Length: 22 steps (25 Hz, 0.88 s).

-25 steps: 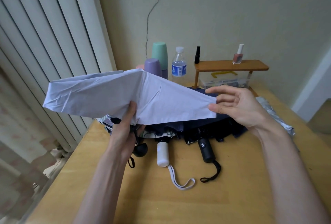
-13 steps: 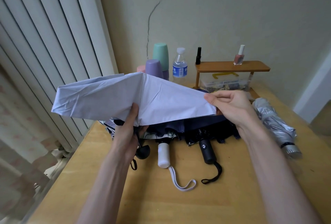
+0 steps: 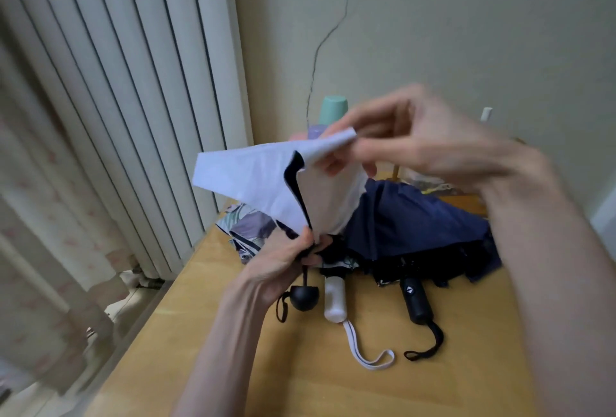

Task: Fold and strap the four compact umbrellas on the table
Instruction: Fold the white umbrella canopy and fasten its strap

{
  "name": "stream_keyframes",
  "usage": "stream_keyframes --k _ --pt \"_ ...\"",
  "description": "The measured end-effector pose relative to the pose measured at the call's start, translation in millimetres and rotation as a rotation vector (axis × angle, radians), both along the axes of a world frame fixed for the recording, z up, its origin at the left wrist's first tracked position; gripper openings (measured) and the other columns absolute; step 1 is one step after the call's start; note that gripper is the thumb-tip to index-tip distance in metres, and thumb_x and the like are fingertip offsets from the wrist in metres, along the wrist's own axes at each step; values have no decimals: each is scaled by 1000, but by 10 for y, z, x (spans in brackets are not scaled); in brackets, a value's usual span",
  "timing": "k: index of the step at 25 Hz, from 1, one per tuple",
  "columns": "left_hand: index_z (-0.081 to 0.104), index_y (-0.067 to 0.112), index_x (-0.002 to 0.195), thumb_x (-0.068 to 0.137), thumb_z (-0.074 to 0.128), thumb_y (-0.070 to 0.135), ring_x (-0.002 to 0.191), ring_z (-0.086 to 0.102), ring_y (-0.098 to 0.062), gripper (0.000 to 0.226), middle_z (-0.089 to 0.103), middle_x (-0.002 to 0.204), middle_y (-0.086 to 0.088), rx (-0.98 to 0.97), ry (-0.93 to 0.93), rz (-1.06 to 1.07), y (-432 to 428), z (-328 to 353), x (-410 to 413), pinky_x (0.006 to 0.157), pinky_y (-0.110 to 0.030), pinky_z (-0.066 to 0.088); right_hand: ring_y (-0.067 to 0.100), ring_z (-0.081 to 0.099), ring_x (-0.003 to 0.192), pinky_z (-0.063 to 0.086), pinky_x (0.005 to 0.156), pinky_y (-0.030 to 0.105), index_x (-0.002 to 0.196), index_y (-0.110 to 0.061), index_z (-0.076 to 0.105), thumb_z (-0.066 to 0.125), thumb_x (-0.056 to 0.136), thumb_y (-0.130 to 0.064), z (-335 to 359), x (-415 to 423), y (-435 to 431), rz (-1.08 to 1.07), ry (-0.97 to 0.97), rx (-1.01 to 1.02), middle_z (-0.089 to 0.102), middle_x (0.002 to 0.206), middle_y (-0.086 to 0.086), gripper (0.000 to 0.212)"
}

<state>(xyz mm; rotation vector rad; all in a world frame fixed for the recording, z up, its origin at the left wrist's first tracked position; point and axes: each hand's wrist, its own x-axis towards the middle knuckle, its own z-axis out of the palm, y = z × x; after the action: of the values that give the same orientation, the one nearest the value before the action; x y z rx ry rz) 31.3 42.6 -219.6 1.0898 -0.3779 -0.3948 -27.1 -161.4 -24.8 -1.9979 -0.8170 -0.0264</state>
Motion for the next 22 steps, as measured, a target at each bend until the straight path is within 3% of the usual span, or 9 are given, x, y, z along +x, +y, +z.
stream_keyframes --k 2,4,6,8,12,16,19,21,22 --pt "75 20 109 52 101 58 83 57 -13 73 67 99 -2 67 -51 -26 0 54 -42 57 -20 39 9 67 72 48 63 19 95 -11 81 75 97 -17 240 210 244 -46 -121 -110 78 83 -1 9" --pt "72 19 112 46 102 62 84 67 -11 84 74 94 4 157 -71 -30 -35 134 -118 63 -22 48 14 54 71 43 64 23 94 -11 80 77 97 -28 397 422 464 -66 -216 -225 64 78 2 17" --pt "73 21 112 49 101 62 95 70 -16 80 79 101 4 243 -25 2 -105 180 -172 75 -27 50 11 60 78 49 72 27 99 -8 75 71 101 -28 453 595 702 -24 -207 -276 69 92 14 20" --pt "75 24 105 56 94 62 102 64 -21 66 77 105 4 286 42 -1 -156 248 -228 81 -30 47 7 66 81 54 75 27 95 -17 72 65 105 -26 394 784 918 40 -115 -261 76 95 9 15" --pt "72 25 99 43 90 80 83 62 -15 80 71 87 5 248 68 -8 -161 249 -222 83 -34 46 3 65 73 52 74 26 89 -23 75 75 98 -30 81 1196 1155 -57 -221 -284 78 86 4 11" --pt "74 28 106 79 85 61 79 67 -8 44 75 88 11 257 44 -7 -207 294 -246 82 -31 47 18 76 80 60 80 38 82 -19 80 87 83 -30 -226 1280 1167 -165 -263 -218 79 80 1 14" --pt "74 18 115 90 79 37 77 70 -10 32 76 96 3 185 62 52 -268 305 -258 73 -28 54 17 75 82 60 81 39 84 -21 80 86 84 -33 -355 1231 1194 -186 -283 -188 78 79 -4 13" --pt "69 6 128 94 78 26 96 75 -20 40 77 117 -9 83 92 60 -271 249 -225 77 -36 62 11 76 89 61 86 34 94 -24 80 83 88 -41 -273 1169 1126 -177 -205 -128 80 88 -7 18" --pt "65 4 135 94 75 24 108 74 -27 46 74 127 -14 35 104 53 -256 221 -204 82 -42 64 7 75 95 59 87 24 102 -25 80 81 90 -45 -184 1129 1023 -196 -170 -126 80 95 -9 23"
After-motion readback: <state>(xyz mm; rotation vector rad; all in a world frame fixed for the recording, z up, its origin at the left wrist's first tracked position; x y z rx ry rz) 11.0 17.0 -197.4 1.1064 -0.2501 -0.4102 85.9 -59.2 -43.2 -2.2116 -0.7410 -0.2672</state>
